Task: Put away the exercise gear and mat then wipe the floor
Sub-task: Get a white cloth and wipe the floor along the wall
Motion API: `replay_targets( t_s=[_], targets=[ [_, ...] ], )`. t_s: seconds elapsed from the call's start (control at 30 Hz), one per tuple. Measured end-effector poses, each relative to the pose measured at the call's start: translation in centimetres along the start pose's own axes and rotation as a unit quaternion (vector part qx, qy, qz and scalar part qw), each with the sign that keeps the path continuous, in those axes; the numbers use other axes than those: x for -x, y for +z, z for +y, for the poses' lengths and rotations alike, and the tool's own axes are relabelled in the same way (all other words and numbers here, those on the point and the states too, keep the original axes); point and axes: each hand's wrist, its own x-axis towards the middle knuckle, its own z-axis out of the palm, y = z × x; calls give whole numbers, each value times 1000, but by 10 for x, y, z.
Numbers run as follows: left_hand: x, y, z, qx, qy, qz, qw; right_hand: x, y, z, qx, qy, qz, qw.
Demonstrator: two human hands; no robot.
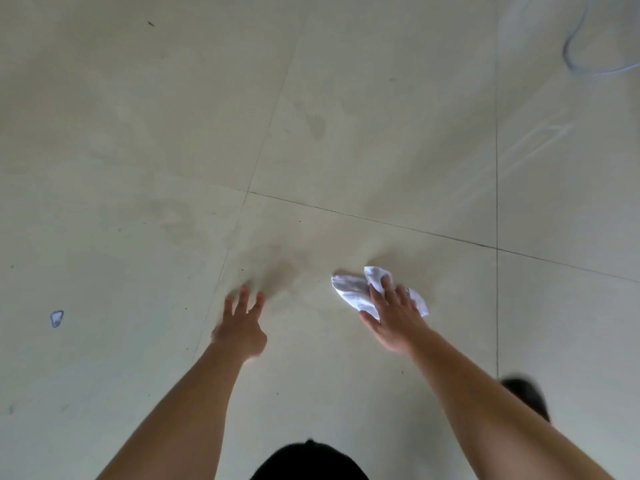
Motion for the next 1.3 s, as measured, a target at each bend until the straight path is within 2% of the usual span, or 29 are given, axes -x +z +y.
replay_targets(
  t_s=[0.07, 0.23, 0.37, 0.47, 0.53, 0.6, 0.67, 0.7, 0.83, 0.93, 1.0, 1.17, 1.23, 1.3],
  targets=[
    [1, -1, -1, 0, -1, -12, 1000, -5, 1, -7, 17, -20, 11, 1000],
    [2, -20, 0, -38, -15, -36, 999, -30, -1, -54, 23, -169, 32, 985],
    [-2, -37, 13, -78, -42, -86, 992, -79, -40, -41, 16, -212, 54, 976],
    [-18, -72, 36, -102, -63, -101, 988, -140, -90, -13, -42, -111, 120, 986],
    [-36, -102, 55, -112, -71, -22, 991, -169, -123, 2, -54, -41, 113, 991],
    [-60, -128, 86, -84, -44, 79, 992, -188, -143, 15, -87, 23, 120, 989],
    [-84, -148, 116, -40, -9, 139, 989, -195, -145, 15, -109, 43, 137, 984],
    [-94, -156, 130, -32, -3, 148, 988, -193, -139, 10, -96, 23, 148, 984],
    [-141, -152, 150, -25, -42, 82, 995, -201, -134, -3, -28, -144, 147, 978],
    [-155, -132, 155, -12, -54, 112, 992, -249, -169, 22, 22, -212, 167, 963],
    [-150, -128, 158, -11, -55, 109, 993, -284, -200, 53, 14, -191, 171, 966],
    [-147, -132, 162, 1, -64, 108, 992, -384, -289, 108, -29, -43, 240, 969],
    [-146, -132, 162, 4, -66, 105, 992, -413, -324, 110, -36, 13, 210, 977],
    [-148, -134, 161, -1, -68, 100, 993, -437, -353, 101, -89, 52, 207, 973]
  ],
)
